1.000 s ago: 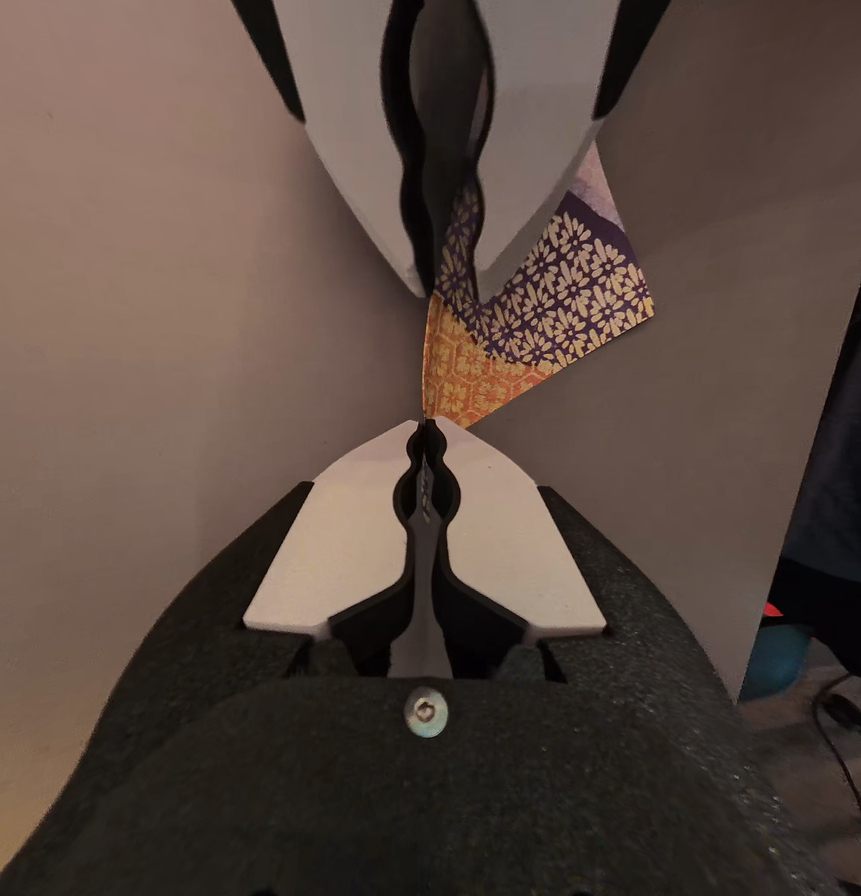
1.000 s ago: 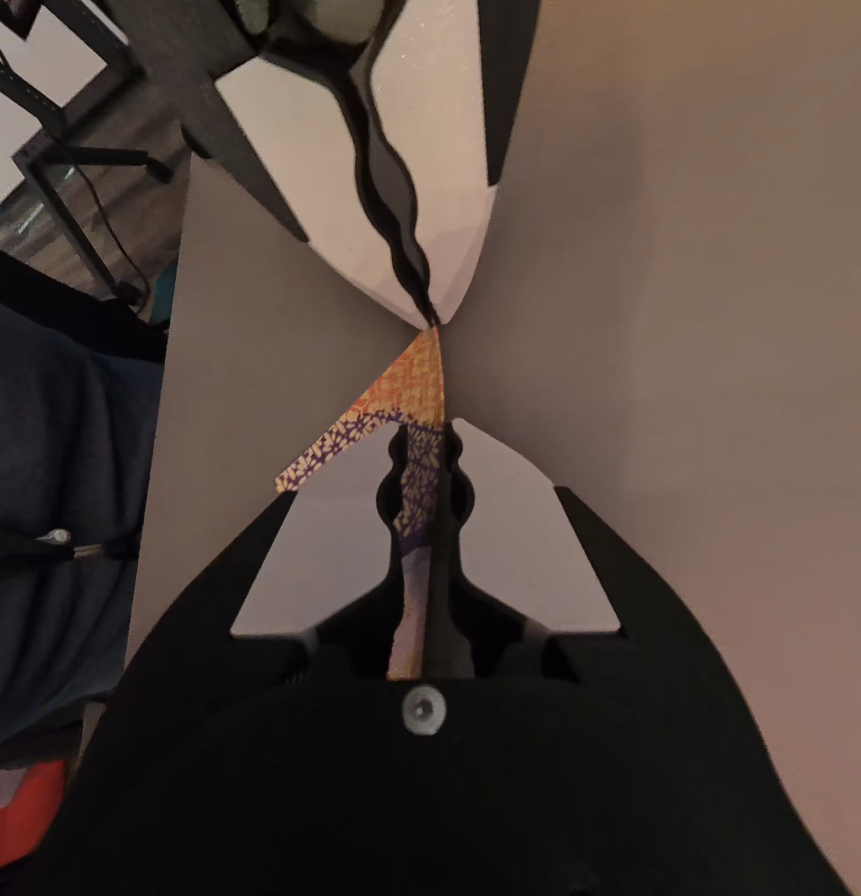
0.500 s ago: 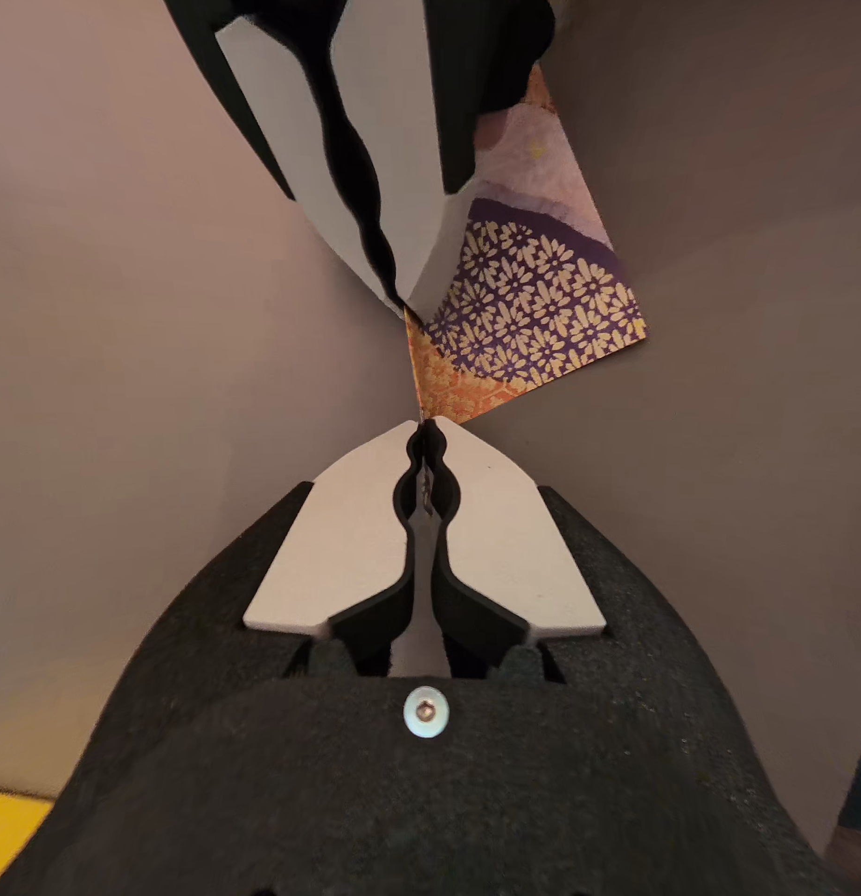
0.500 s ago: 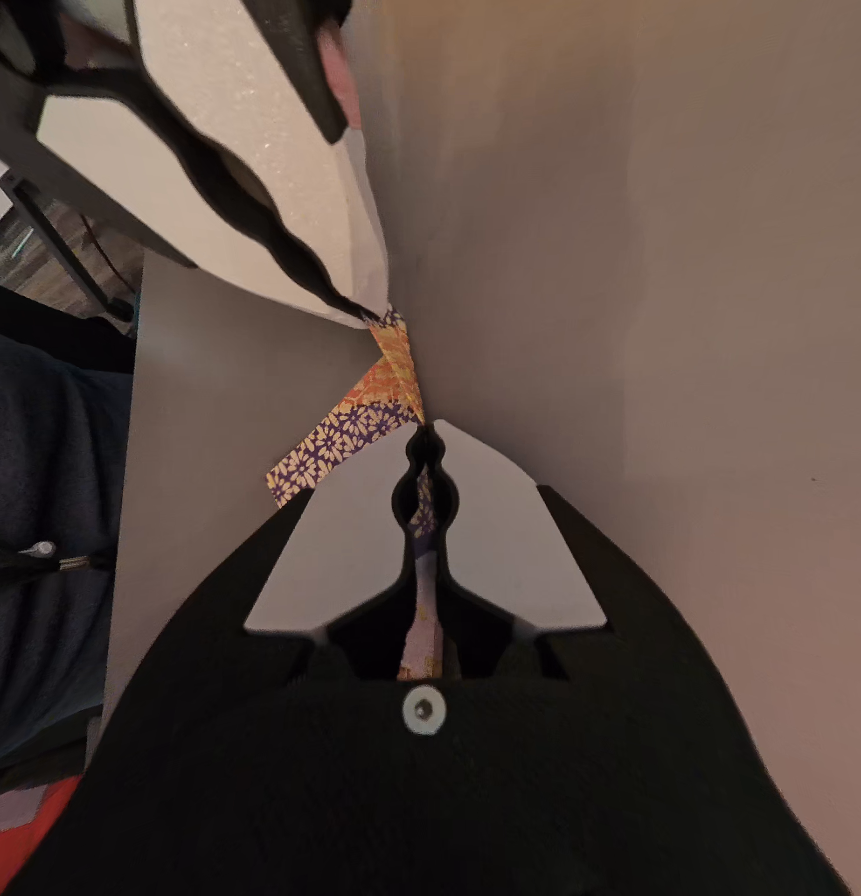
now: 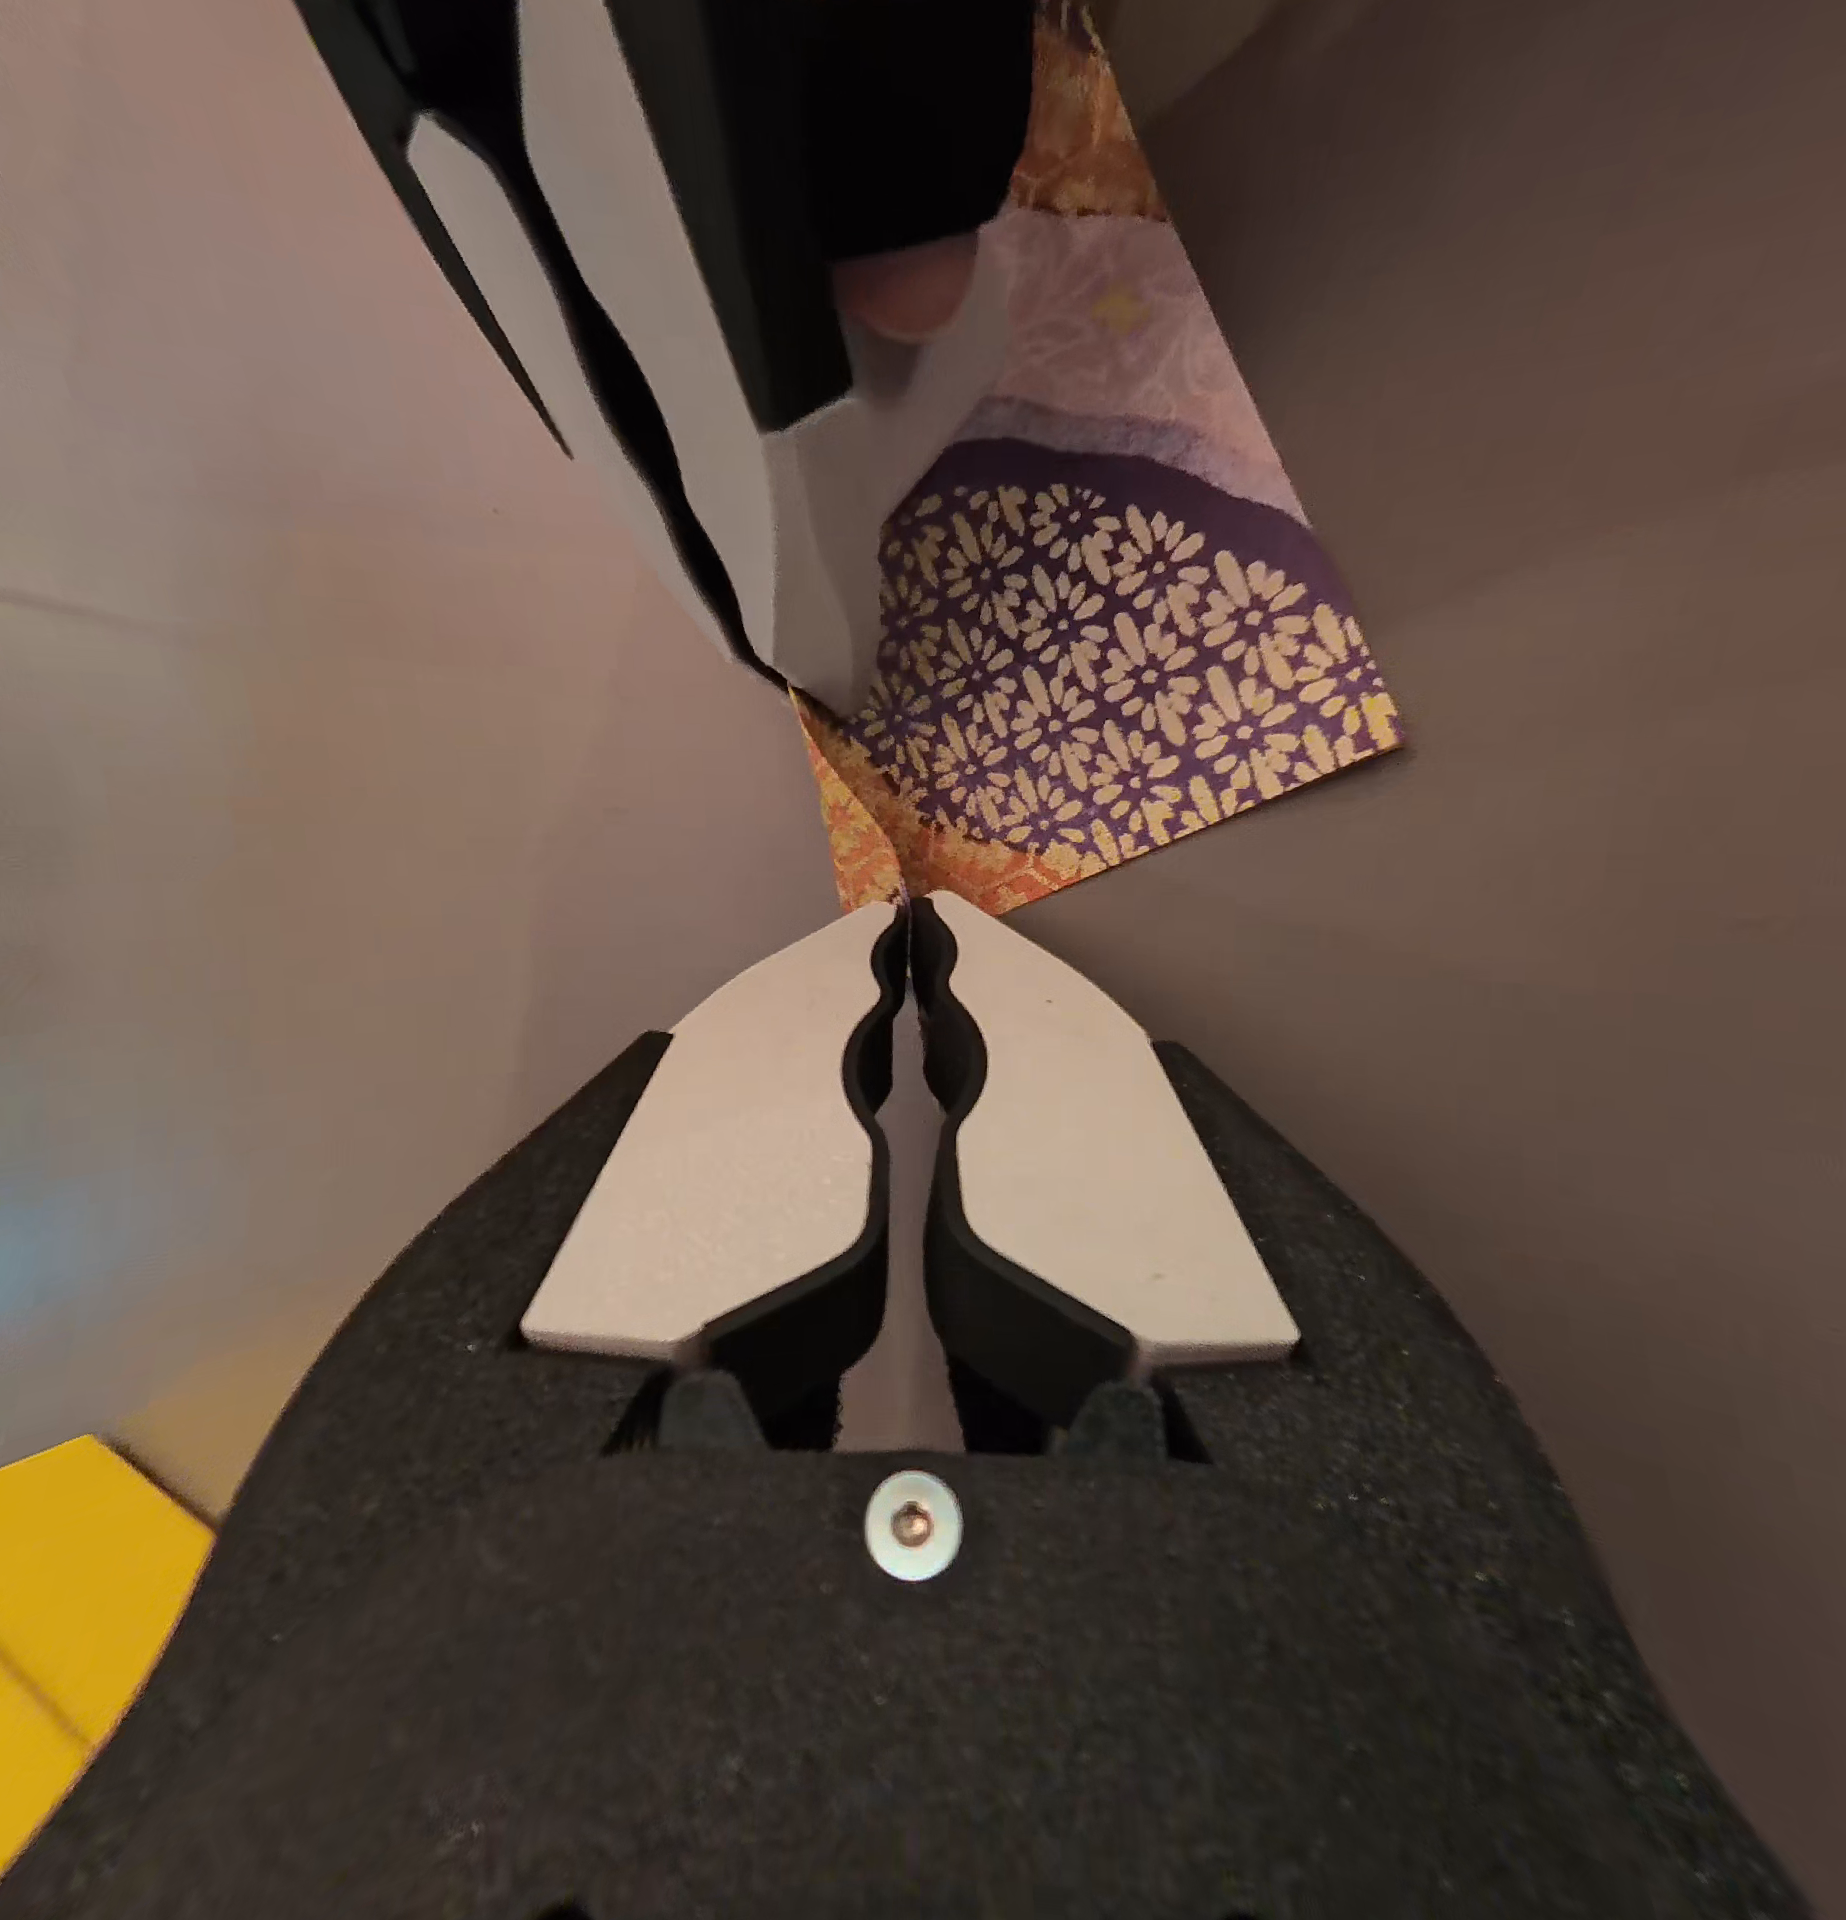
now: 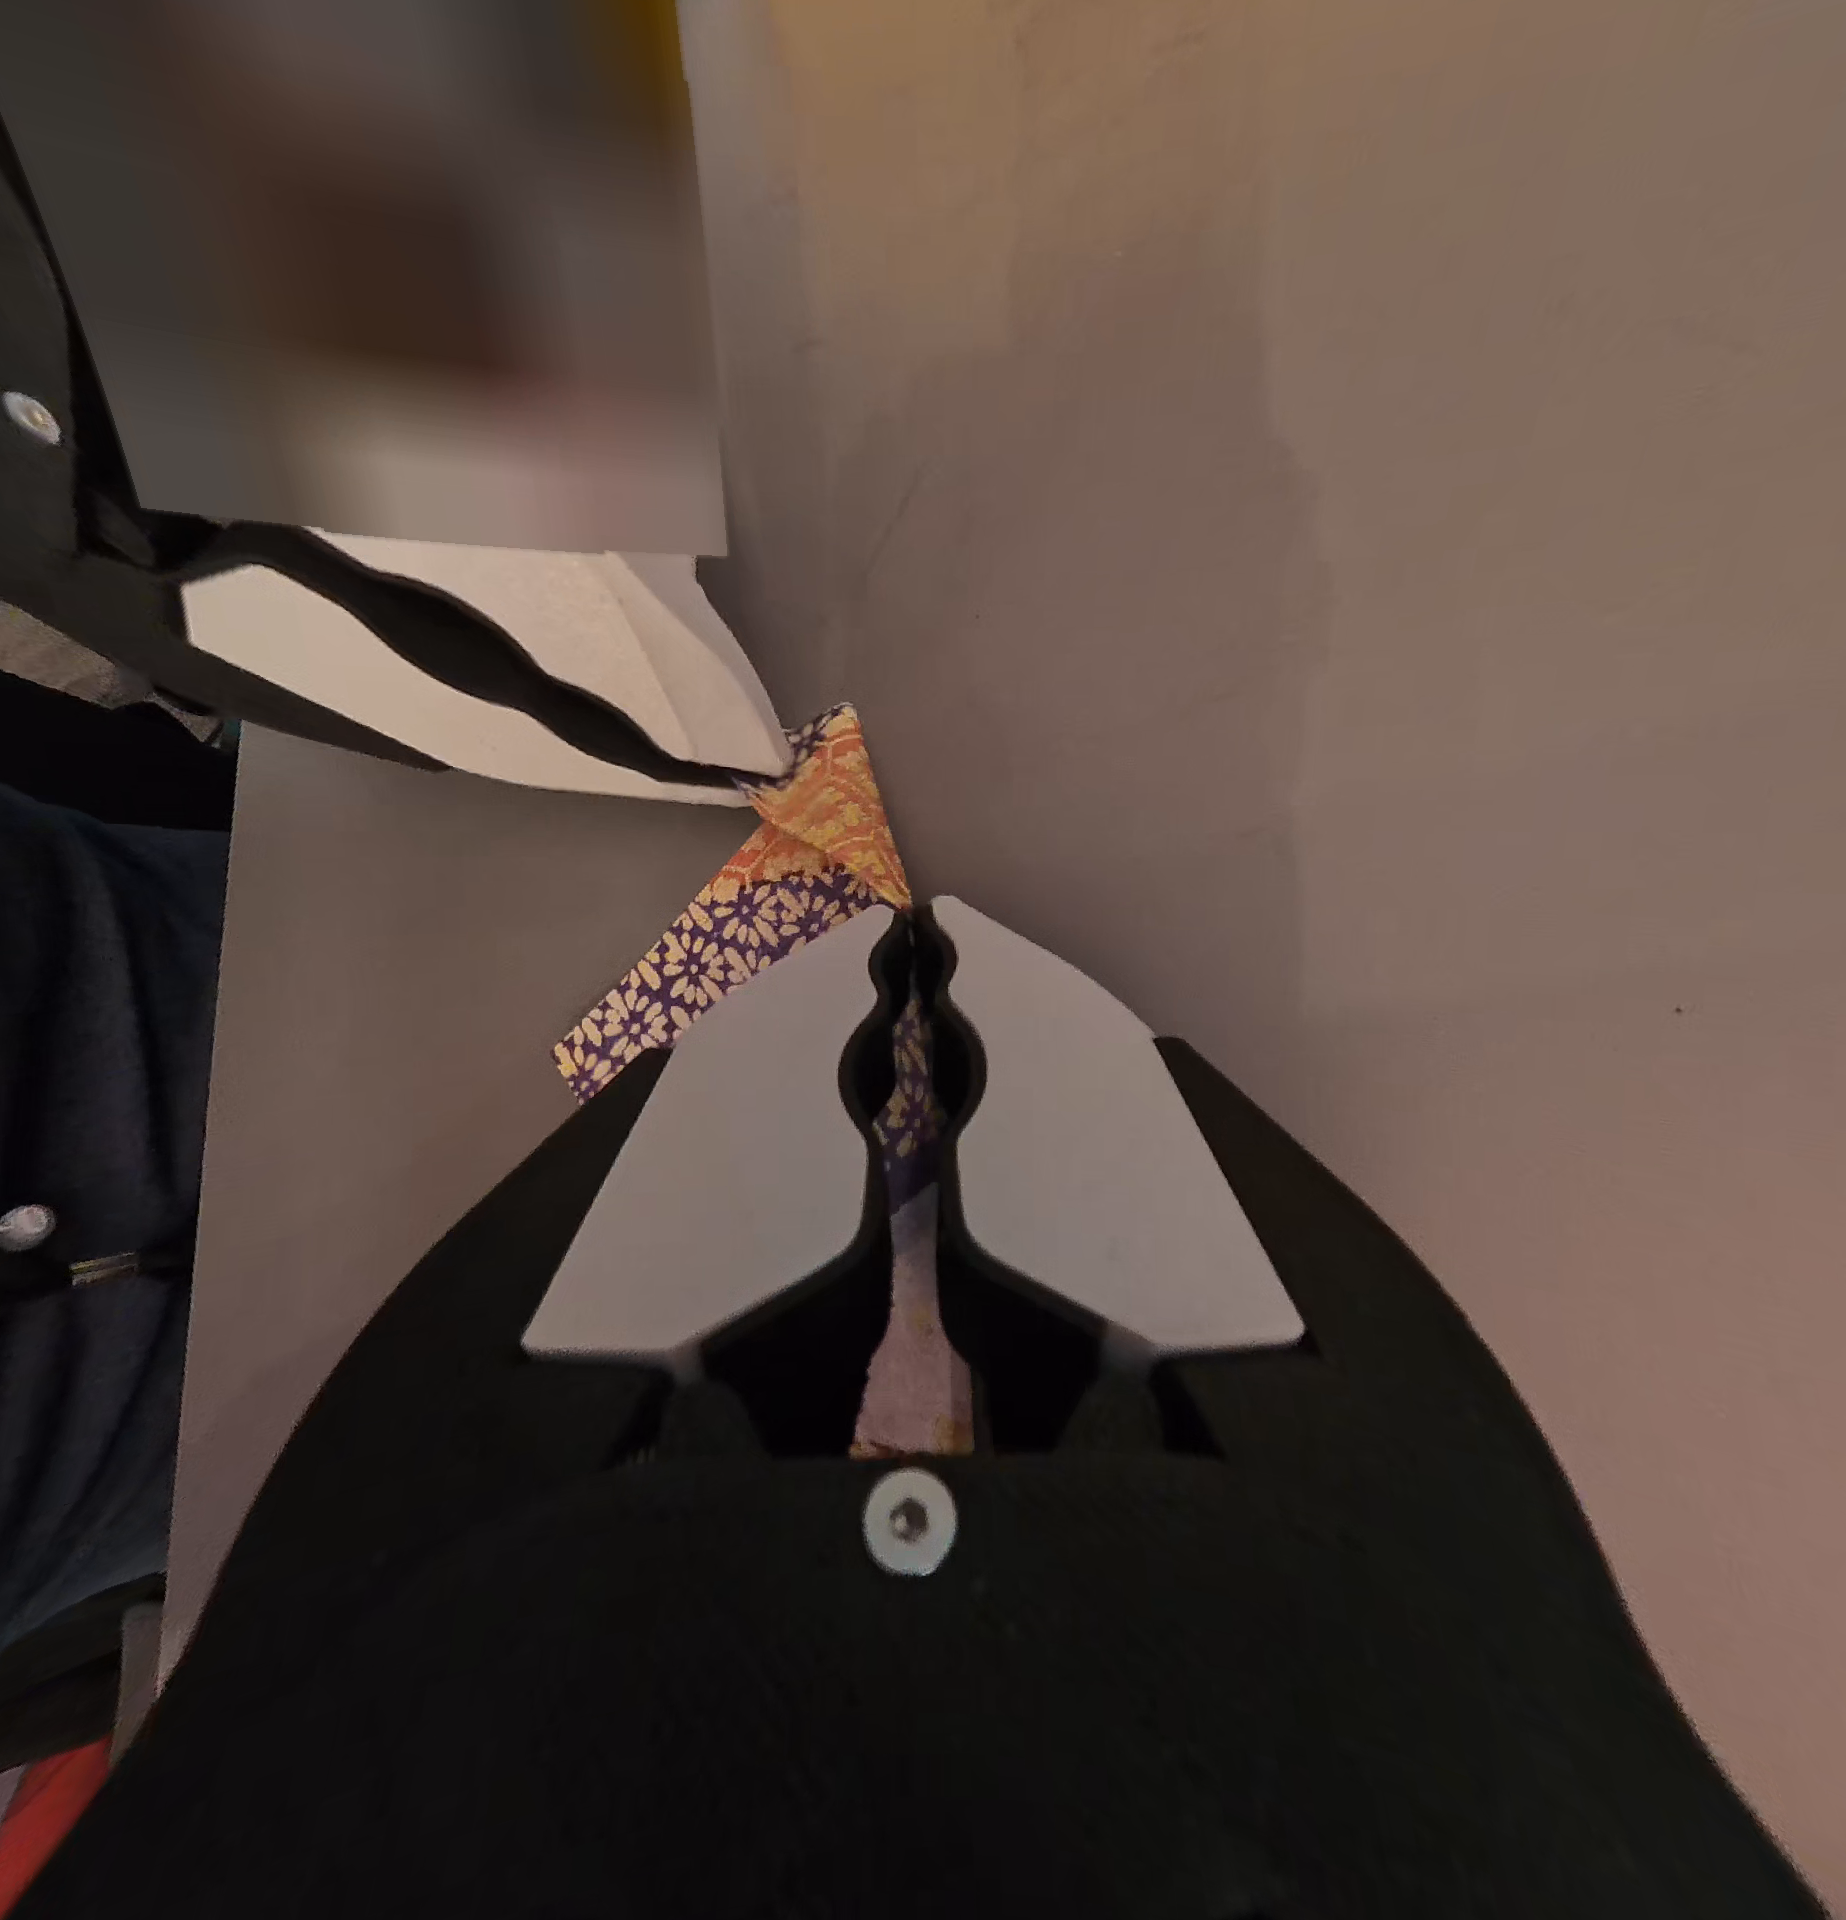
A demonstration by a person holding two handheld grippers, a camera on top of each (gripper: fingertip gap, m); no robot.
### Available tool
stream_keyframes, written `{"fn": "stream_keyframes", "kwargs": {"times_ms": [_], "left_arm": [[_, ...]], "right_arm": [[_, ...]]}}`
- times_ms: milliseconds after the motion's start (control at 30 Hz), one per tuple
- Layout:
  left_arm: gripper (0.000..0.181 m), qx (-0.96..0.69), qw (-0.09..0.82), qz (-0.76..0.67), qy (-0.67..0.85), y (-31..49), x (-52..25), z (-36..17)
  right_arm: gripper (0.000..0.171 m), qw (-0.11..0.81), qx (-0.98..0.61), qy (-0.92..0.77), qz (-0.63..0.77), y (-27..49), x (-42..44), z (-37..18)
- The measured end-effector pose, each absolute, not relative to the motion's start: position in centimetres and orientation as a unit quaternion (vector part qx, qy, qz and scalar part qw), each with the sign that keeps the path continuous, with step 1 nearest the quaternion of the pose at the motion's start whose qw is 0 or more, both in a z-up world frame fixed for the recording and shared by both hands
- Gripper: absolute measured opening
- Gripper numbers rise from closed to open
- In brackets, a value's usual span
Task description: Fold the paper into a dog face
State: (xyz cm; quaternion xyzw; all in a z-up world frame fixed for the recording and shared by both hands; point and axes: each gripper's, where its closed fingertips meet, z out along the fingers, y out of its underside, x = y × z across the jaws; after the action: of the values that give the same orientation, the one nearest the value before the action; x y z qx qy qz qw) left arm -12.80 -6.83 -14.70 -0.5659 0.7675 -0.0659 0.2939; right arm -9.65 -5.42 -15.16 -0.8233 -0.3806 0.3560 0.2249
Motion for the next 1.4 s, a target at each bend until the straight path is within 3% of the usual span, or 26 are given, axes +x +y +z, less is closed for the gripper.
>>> {"fn": "stream_keyframes", "kwargs": {"times_ms": [467,567,733,1033,1400], "left_arm": [[0.0,-0.596,0.242,-0.089,0.76,-7.1,-12.4,-15.7],[0.0,-0.599,0.232,-0.088,0.761,-7.1,-12.3,-15.8],[0.0,-0.608,0.216,-0.092,0.758,-7.1,-12.3,-15.8],[0.0,-0.612,0.213,-0.091,0.756,-7.0,-12.3,-15.7],[0.0,-0.598,0.229,-0.062,0.765,-6.4,-12.0,-15.7]], "right_arm": [[0.007,0.231,-0.83,-0.346,0.371,-5.1,-9.2,-14.9],[0.016,0.253,-0.837,-0.347,0.339,-4.5,-8.3,-14.8],[0.015,0.282,-0.83,-0.325,0.355,-4.2,-8.3,-13.2],[0.015,0.3,-0.831,-0.407,0.231,-4.3,-8.2,-14.6],[0.006,0.254,-0.854,-0.285,0.355,-3.5,-8.7,-14.9]]}}
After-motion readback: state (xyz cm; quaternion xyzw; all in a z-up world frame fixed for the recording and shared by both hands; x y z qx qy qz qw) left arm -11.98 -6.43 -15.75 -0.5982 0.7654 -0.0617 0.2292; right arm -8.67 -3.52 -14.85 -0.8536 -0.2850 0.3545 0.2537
